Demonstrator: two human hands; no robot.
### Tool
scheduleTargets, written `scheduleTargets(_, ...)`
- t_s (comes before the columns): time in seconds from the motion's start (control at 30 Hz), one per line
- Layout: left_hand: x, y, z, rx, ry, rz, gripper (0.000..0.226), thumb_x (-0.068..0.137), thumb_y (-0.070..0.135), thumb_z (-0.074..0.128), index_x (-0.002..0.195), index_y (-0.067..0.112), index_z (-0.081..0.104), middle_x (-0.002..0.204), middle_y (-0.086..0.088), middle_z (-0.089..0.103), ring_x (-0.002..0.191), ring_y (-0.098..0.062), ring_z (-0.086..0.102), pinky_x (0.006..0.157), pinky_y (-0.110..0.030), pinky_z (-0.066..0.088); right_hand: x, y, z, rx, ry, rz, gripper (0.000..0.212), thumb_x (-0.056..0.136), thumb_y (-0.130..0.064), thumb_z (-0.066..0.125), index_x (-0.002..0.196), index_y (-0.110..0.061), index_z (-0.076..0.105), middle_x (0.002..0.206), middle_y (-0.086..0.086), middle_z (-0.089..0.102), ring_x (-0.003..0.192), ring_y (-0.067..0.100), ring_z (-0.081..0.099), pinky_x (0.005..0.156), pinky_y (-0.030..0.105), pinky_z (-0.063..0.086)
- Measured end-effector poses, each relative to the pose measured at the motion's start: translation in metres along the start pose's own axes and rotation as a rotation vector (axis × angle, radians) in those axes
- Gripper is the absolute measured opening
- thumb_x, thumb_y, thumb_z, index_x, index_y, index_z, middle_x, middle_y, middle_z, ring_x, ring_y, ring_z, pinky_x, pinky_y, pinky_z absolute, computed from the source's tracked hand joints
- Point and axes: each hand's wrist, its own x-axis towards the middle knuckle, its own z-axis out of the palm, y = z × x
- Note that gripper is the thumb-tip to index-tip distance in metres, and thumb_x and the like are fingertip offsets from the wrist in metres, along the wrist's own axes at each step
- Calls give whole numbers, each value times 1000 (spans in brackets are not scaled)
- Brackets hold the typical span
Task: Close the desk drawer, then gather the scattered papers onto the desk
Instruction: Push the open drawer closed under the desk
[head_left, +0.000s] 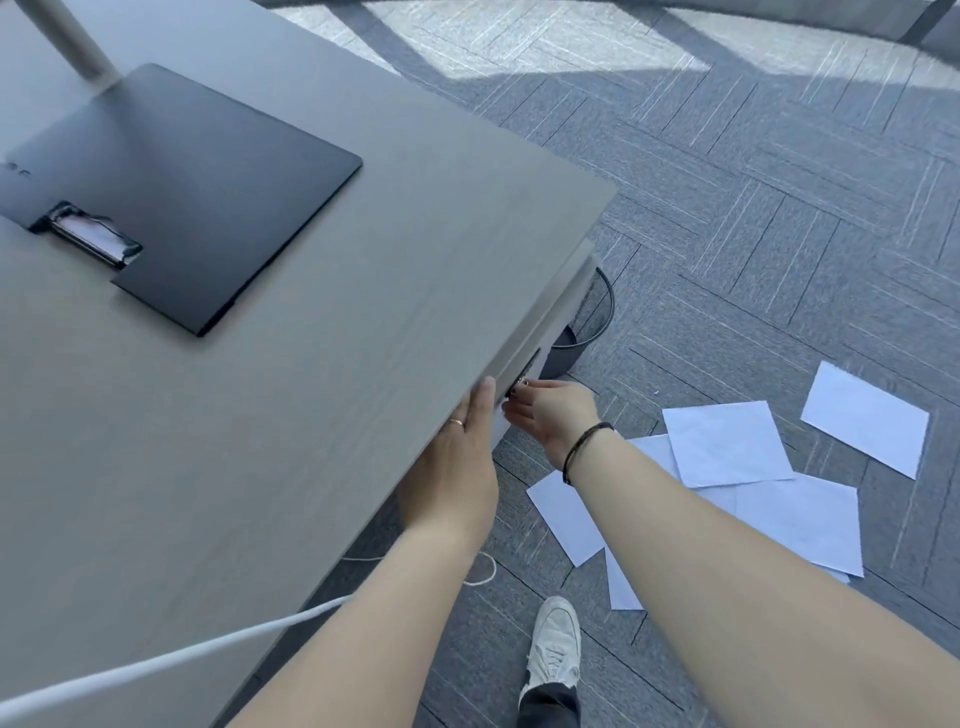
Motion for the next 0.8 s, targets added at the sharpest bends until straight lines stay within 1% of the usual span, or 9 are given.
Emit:
scheduleTargets(0.2, 16, -17, 16, 17, 36, 47, 84, 81, -3, 18, 157, 32, 8, 167, -3, 18, 152, -28, 17, 118, -48, 24, 0, -5, 11, -5, 18, 32, 15, 89, 14, 60, 103, 9, 62, 78, 26, 64, 69, 33, 65, 55, 31, 62)
scheduleTargets(0.33, 18, -15, 18, -17, 71, 47, 82, 83, -8, 32, 157, 28, 23, 163, -4, 29, 149, -29, 26, 117, -49, 27, 3, -8, 6, -128, 3, -17, 22, 89, 10, 63, 110, 14, 62, 75, 24, 66, 63, 31, 67, 53, 28, 62)
scheduleTargets(0.4, 17, -13, 18, -36, 71, 40, 81, 83, -8, 33, 156, 28, 26, 162, -3, 31, 148, -30, 28, 116, -50, 28, 5, -8, 5, -254, 11, -66, 16, 89, 6, 63, 104, 12, 65, 73, 22, 67, 62, 29, 68, 55, 30, 63)
scheduleTargets(0.47, 17, -13, 18, -35, 63, 31, 82, 82, -7, 31, 156, 29, 24, 162, -3, 31, 149, -30, 28, 115, -50, 30, 9, -6, 3, -570, 58, -208, 5, 86, -2, 65, 88, -1, 70, 70, 17, 71, 67, 28, 73, 68, 40, 64)
scheduleTargets(0.5, 17, -13, 18, -35, 62, 25, 83, 82, -8, 30, 156, 29, 24, 162, -3, 30, 149, -30, 27, 115, -50, 30, 10, -6, 2, -772, 84, -296, 4, 84, -8, 66, 82, -8, 70, 71, 14, 73, 72, 27, 74, 72, 40, 62)
scheduleTargets(0.57, 17, -12, 17, -39, 67, 22, 83, 82, -9, 32, 156, 28, 25, 162, -3, 31, 149, -30, 27, 116, -50, 29, 8, -6, 1, -1034, 121, -434, 5, 83, -18, 67, 82, -13, 69, 80, 10, 75, 78, 24, 69, 70, 31, 54)
scheduleTargets(0.63, 16, -12, 18, -25, 73, 27, 82, 82, -8, 32, 156, 27, 25, 162, -3, 31, 149, -30, 27, 116, -50, 29, 7, -5, 0, -1129, 131, -510, 11, 85, -23, 66, 88, -12, 68, 88, 9, 71, 81, 24, 58, 67, 28, 41)
scheduleTargets(0.67, 16, -12, 18, -21, 73, 30, 82, 81, -8, 32, 156, 27, 25, 162, -3, 31, 149, -30, 27, 116, -50, 29, 8, -4, -1, -1147, 134, -536, 13, 86, -23, 65, 89, -11, 68, 90, 9, 71, 82, 25, 56, 68, 29, 40)
scheduleTargets(0.8, 16, -10, 16, -44, 89, 25, 83, 80, -11, 40, 154, 25, 31, 160, -2, 35, 147, -30, 32, 114, -50, 32, 10, -3, -1, -1106, 114, -540, 12, 85, -22, 65, 89, -12, 70, 89, 8, 73, 83, 24, 65, 71, 27, 48)
